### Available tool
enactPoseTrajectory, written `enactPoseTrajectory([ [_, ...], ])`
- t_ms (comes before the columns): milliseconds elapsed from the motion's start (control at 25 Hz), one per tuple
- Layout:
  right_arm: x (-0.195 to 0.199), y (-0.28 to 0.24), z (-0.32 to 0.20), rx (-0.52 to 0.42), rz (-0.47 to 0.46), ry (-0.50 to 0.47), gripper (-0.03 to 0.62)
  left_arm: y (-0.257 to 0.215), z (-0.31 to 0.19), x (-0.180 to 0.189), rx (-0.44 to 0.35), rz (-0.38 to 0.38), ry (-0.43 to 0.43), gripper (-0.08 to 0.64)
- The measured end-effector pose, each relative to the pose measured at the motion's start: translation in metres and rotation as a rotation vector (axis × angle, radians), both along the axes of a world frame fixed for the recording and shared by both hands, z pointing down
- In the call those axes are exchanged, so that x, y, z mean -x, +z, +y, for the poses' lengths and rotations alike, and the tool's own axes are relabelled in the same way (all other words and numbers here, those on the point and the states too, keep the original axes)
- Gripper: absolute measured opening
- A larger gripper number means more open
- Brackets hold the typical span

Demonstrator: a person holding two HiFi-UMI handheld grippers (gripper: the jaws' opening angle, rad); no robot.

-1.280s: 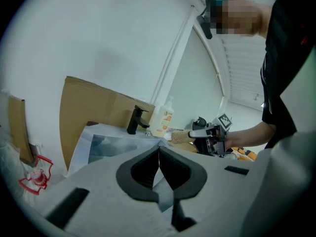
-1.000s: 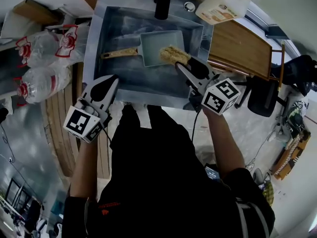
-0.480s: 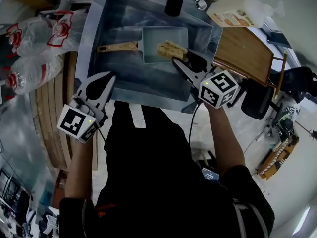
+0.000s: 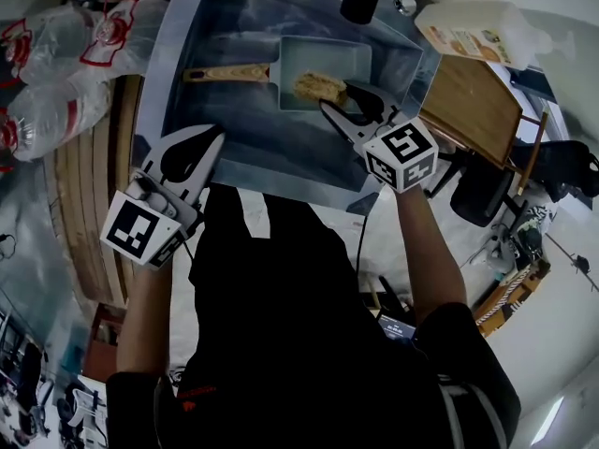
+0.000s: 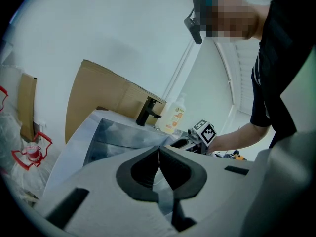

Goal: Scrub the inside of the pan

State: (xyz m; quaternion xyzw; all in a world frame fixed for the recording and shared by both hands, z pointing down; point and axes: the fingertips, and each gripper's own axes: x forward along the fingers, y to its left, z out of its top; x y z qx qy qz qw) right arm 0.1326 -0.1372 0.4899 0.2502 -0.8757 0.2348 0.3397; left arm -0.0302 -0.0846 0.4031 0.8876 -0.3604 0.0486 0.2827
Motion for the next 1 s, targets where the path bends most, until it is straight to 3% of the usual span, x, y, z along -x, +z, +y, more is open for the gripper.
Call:
enactPoseTrajectory([
  [320,0.008,0.041,0.011,0.010,0.158,-0.152,0.187,0.010,0.004,0.006,0.047,0.031,-0.027,0.019],
  [720,0.013,0.071,0.019,0.008,0.270,-0.277,0.187,0.017,0.010,0.014,0.069,0.074,-0.061,0.020],
  [1000,0.018,0.073,0.021,-0.012,0.323,-0.360,0.187,0.020,0.011,0.014,0.033,0.084,-0.063,0.020],
])
